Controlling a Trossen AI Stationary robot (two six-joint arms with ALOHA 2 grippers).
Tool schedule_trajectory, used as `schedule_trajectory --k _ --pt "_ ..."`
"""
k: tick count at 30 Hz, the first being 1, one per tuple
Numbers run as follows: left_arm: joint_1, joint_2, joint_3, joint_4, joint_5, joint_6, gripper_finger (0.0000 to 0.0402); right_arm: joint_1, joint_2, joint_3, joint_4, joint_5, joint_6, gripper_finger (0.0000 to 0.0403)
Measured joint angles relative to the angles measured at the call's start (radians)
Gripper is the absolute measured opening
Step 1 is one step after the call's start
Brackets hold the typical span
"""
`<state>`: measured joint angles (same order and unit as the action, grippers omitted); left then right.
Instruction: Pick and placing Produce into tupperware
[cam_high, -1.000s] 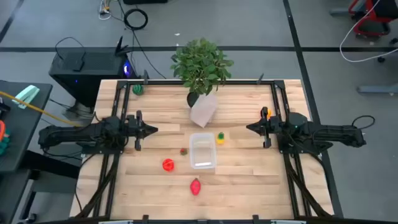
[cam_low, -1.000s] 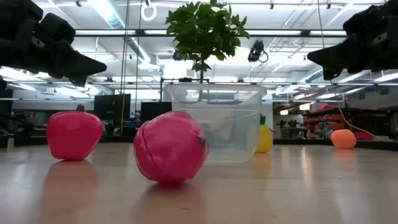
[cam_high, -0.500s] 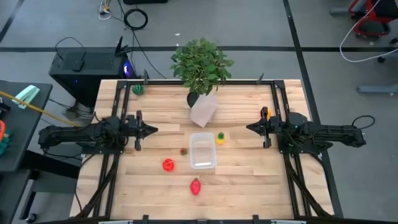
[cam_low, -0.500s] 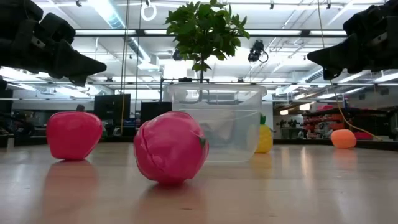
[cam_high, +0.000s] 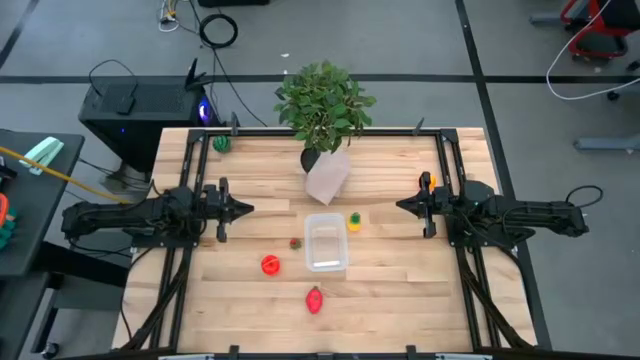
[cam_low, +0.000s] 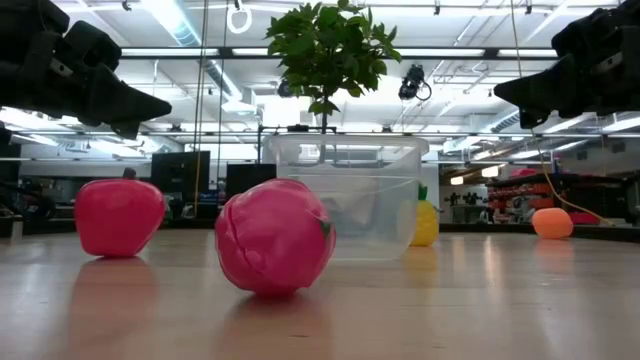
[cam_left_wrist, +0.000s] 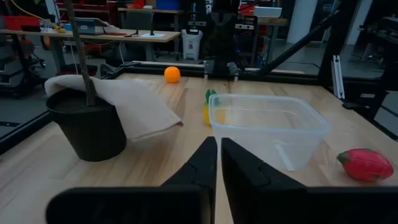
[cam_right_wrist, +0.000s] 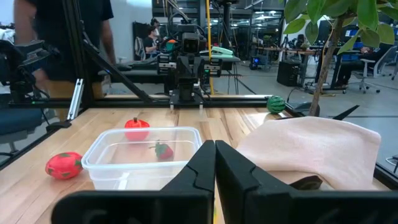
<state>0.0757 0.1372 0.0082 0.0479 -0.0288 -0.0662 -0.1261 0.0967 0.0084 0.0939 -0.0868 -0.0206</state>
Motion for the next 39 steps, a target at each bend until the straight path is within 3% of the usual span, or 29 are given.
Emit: schedule_trajectory --k 39 --pt "0.000 0.000 0.000 0.000 0.000 0.000 0.0036 0.000 0.000 0.000 0.000 0.000 0.000 0.0017"
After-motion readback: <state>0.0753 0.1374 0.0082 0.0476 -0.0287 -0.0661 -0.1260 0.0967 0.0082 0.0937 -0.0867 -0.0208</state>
